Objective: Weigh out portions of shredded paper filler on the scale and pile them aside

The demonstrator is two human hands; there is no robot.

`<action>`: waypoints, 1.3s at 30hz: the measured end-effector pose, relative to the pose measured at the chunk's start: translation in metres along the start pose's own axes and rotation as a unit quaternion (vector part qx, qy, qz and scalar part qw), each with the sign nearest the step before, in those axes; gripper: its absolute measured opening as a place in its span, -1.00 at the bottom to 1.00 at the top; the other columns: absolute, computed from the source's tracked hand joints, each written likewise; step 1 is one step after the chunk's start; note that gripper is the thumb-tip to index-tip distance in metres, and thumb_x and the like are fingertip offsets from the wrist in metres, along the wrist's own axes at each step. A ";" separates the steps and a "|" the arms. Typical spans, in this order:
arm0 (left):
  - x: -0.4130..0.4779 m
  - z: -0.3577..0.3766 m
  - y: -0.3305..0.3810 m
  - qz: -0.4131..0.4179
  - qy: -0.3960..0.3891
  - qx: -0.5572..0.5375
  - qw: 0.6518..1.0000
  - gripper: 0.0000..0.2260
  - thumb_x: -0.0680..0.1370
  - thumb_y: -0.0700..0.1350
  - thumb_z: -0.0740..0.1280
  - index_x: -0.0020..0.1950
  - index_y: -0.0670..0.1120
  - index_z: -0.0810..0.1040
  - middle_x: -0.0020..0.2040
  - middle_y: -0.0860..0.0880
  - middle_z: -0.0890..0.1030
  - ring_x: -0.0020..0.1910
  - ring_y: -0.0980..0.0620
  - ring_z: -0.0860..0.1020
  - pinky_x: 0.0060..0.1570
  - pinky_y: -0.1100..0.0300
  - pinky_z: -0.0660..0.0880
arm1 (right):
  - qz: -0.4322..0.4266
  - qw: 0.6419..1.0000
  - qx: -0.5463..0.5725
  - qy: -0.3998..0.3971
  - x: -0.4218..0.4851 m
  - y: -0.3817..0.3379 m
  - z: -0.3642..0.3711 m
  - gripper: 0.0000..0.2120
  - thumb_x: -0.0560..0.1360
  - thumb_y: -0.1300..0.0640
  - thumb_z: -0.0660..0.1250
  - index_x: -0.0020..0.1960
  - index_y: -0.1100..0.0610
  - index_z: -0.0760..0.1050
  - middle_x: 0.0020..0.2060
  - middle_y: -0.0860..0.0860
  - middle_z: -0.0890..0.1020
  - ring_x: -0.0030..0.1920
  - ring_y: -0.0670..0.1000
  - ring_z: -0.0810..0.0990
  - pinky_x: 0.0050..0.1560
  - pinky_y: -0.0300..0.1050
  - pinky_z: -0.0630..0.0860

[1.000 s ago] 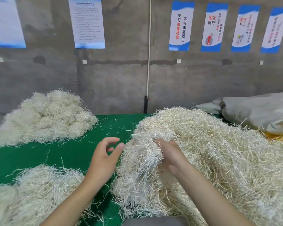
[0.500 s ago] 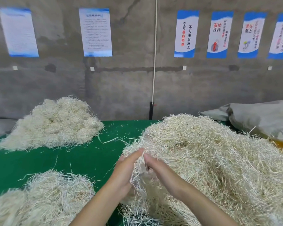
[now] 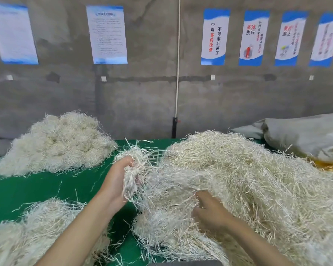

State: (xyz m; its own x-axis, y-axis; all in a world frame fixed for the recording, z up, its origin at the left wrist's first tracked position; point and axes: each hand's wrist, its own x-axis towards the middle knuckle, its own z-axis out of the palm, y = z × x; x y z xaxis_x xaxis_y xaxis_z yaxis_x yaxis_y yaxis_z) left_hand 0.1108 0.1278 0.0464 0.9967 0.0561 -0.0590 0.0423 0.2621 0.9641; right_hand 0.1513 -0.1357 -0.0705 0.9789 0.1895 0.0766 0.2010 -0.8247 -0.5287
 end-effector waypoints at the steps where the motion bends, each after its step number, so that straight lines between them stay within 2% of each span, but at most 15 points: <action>1: -0.001 -0.003 0.005 0.021 0.009 0.006 1.000 -0.70 0.53 -0.07 0.25 0.24 -0.08 0.48 0.20 -0.18 0.61 0.00 -0.14 0.58 0.02 -0.04 0.51 | 0.025 1.000 0.006 0.009 0.000 0.005 -0.004 -0.44 0.57 0.10 0.26 0.53 0.05 0.20 0.44 0.02 0.38 0.31 -0.04 0.45 0.14 -0.22 0.53; 4: -0.002 -0.017 0.021 0.099 0.068 0.027 0.992 -0.79 0.44 -0.06 0.23 0.04 -0.08 0.48 0.24 -0.15 0.54 0.02 -0.09 0.54 -0.01 -0.06 0.52 | 0.082 0.991 0.098 0.047 0.000 0.011 -0.017 -0.37 0.60 0.03 0.26 0.59 0.06 0.09 0.47 0.04 0.35 0.27 -0.02 0.53 0.00 -0.26 0.57; 6: 0.003 -0.025 0.027 0.128 0.131 0.088 0.979 -0.62 0.37 0.03 0.27 0.13 -0.10 0.49 0.44 -0.15 0.39 0.40 -0.13 0.35 0.33 -0.27 0.30 | 0.115 0.972 0.197 0.055 0.000 0.009 -0.023 -0.37 0.59 0.05 0.30 0.58 0.08 0.13 0.26 0.04 0.55 -0.12 -0.11 0.66 -0.17 -0.22 0.62; 8: 0.003 -0.028 0.023 0.152 0.177 0.189 0.954 -0.46 0.46 0.11 0.31 0.34 -0.18 0.43 0.48 -0.16 0.33 0.44 -0.07 0.30 0.36 -0.23 0.26 | 0.112 0.967 0.217 0.072 -0.001 0.001 -0.026 -0.48 0.57 0.11 0.33 0.49 0.08 0.28 -0.03 -0.08 0.60 -0.39 -0.15 0.59 -0.35 -0.27 0.57; 11: 0.002 -0.021 0.004 0.156 0.161 0.280 0.933 -0.22 0.44 0.31 0.31 0.47 -0.20 0.35 0.16 0.08 0.57 0.08 0.46 0.47 0.20 0.08 0.51 | 0.038 0.983 0.134 0.123 -0.004 -0.018 -0.033 -0.86 0.54 0.10 0.35 0.08 -0.08 0.53 -0.24 -0.10 0.65 -0.41 -0.11 0.62 -0.33 -0.17 0.62; 14: 0.006 -0.016 -0.008 0.174 0.159 0.303 0.923 -0.14 0.39 0.39 0.25 0.47 -0.21 0.37 -0.20 0.57 0.39 -0.29 0.76 0.19 0.29 0.36 0.20 | -0.034 0.979 0.109 0.166 -0.011 -0.035 -0.046 -0.83 0.52 0.00 0.30 -0.23 -0.07 0.57 -0.40 -0.08 0.65 -0.55 -0.13 0.46 -0.52 -0.28 0.45; 16: 0.006 -0.014 -0.010 0.173 0.171 0.310 0.919 -0.08 0.32 0.49 0.16 0.45 -0.14 0.42 0.20 0.60 0.27 0.18 0.64 0.16 0.34 0.19 0.06 | -0.093 0.954 0.056 0.279 -0.014 -0.038 -0.057 -0.72 0.50 -0.06 0.21 -0.32 -0.01 0.54 -0.50 -0.05 0.57 -0.58 -0.13 0.39 -0.60 -0.20 0.38; 19: -0.001 -0.007 -0.009 0.188 0.176 0.313 0.914 -0.06 0.24 0.54 0.12 0.51 0.06 0.31 0.57 0.20 0.05 0.52 0.11 0.09 0.43 0.01 0.10 | -0.122 0.918 -0.033 0.376 -0.004 -0.037 -0.069 -0.74 0.49 -0.07 0.18 -0.04 -0.04 0.63 -0.21 -0.22 0.67 -0.25 -0.19 0.61 -0.29 -0.16 0.62; 23: -0.002 0.001 -0.007 0.189 0.142 0.268 0.934 -0.15 0.39 0.39 0.25 0.57 0.03 0.13 0.48 -0.23 0.35 0.02 0.01 0.60 0.11 0.29 0.44 | 0.020 0.959 -0.246 0.140 0.027 -0.017 -0.062 -0.47 0.56 0.00 0.25 0.51 -0.01 0.26 0.43 -0.03 0.42 0.48 0.07 0.32 0.48 0.11 0.21; 26: -0.002 0.000 -0.015 0.176 0.128 0.281 0.935 -0.17 0.38 0.37 0.27 0.52 -0.08 0.26 0.39 0.15 0.35 -0.29 0.30 0.60 -0.42 0.58 0.36 | 0.074 0.958 -0.258 0.096 0.032 -0.009 -0.055 -0.90 0.60 0.09 0.25 0.04 -0.08 0.51 0.20 -0.02 0.60 0.49 0.12 0.29 0.52 0.19 0.11; 28: -0.003 -0.001 -0.022 0.173 0.120 0.269 0.940 -0.34 0.42 0.30 0.32 0.48 0.24 0.19 0.20 0.27 0.34 -0.57 0.32 0.45 -0.60 0.47 0.31 | 0.042 0.950 -0.265 0.162 0.029 -0.016 -0.053 -0.76 0.56 0.13 0.29 -0.26 -0.08 0.42 -0.05 -0.07 0.66 0.46 0.08 0.35 0.55 0.17 -0.01; 31: 0.002 -0.002 -0.028 0.144 0.109 0.266 0.947 -0.45 0.47 0.27 0.34 0.36 0.41 0.14 0.00 0.35 0.43 -0.67 0.20 0.31 -0.62 0.39 0.31 | -0.042 0.930 -0.285 0.227 0.026 -0.045 -0.052 -0.87 0.54 0.13 0.33 -0.05 -0.08 0.61 0.16 -0.10 0.64 0.51 0.09 0.28 0.53 0.17 -0.19; 35: 0.010 0.003 -0.035 0.101 0.102 0.257 0.956 -0.15 0.46 0.38 0.26 0.60 0.11 -0.06 -0.46 0.13 0.42 -0.64 0.23 0.27 -0.57 0.36 0.36 | -0.143 0.929 -0.208 0.271 0.017 -0.096 -0.052 -0.78 0.54 0.04 0.32 0.15 -0.10 0.63 0.17 -0.12 0.62 0.35 0.03 0.43 0.44 0.12 0.08; 37: 0.009 0.007 -0.035 0.081 0.085 0.224 0.967 -0.11 0.47 0.39 0.24 0.61 -0.01 -0.05 -0.15 0.08 0.56 -0.30 0.36 0.55 -0.23 0.40 0.53 | -0.180 0.916 -0.179 0.310 0.013 -0.113 -0.050 -0.78 0.49 0.06 0.40 0.13 -0.06 0.65 0.07 -0.07 0.64 0.18 0.05 0.51 0.31 0.08 0.23; 39: 0.008 0.011 -0.035 0.069 0.072 0.212 0.972 -0.04 0.42 0.42 0.25 0.61 -0.07 -0.04 0.39 -0.05 0.44 0.34 0.13 0.45 0.32 0.14 0.35 | -0.204 0.899 -0.190 0.337 0.014 -0.121 -0.048 -0.81 0.41 0.13 0.48 0.01 -0.02 0.68 -0.07 -0.03 0.62 0.01 0.07 0.53 0.09 0.02 0.32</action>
State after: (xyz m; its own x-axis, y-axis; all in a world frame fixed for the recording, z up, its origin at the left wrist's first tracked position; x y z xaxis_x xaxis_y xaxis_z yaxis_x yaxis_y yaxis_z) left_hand 0.1178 0.1085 0.0147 0.9761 0.2047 0.0732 -0.0365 -0.1775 0.9835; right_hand 0.1430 -0.0592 0.0353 0.5958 0.2570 0.7609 0.4205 -0.9070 -0.0229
